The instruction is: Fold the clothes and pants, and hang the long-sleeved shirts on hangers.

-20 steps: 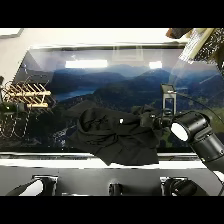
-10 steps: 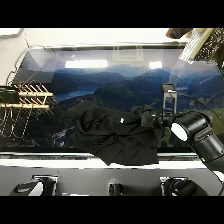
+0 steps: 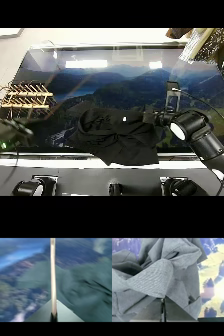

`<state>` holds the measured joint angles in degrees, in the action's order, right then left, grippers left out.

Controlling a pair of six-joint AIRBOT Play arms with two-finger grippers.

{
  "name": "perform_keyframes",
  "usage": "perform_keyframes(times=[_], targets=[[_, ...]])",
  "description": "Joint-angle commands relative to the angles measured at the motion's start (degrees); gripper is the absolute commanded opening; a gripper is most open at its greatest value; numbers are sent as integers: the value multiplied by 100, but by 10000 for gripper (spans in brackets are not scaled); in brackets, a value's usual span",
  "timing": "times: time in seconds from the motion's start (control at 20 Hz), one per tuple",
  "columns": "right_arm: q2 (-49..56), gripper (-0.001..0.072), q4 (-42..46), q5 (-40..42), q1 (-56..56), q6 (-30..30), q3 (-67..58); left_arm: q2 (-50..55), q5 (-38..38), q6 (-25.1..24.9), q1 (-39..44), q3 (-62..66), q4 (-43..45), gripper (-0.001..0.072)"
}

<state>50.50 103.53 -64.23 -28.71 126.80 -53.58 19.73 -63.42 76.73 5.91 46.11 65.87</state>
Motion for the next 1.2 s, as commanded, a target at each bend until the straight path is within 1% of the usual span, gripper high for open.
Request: perform_keyframes(times=[0.0,0.2,0.35,0.6,0.8,0.95,1.05,1.15], targets=[[179,24,129,9,-4,474,2,-898,-197,22,874,-787,-289,17],[402,24,238,52,-4,1224,0,-1075,-367,22,1648,-1040,-291,17],[461,24,264,118,-4,1665,0,-1075,-367,-131,2048,-1064,-264,17],[496,23,354,168,-4,2135,-2,-1075,-369,-131,2133,-1062,-365,17],[625,23,428,192,0,2481,-2,-1075,-369,-181,2133,-1062,-658,17],[658,24,516,402,0,2763,-4,-1073,-374,-223,2133,-1064,-887,16],[658,24,511,531,0,2865,-24,-1016,-374,-291,2133,-1071,-890,16],[658,24,531,492,0,2857,-118,-901,-369,-350,2133,-1102,-894,16]])
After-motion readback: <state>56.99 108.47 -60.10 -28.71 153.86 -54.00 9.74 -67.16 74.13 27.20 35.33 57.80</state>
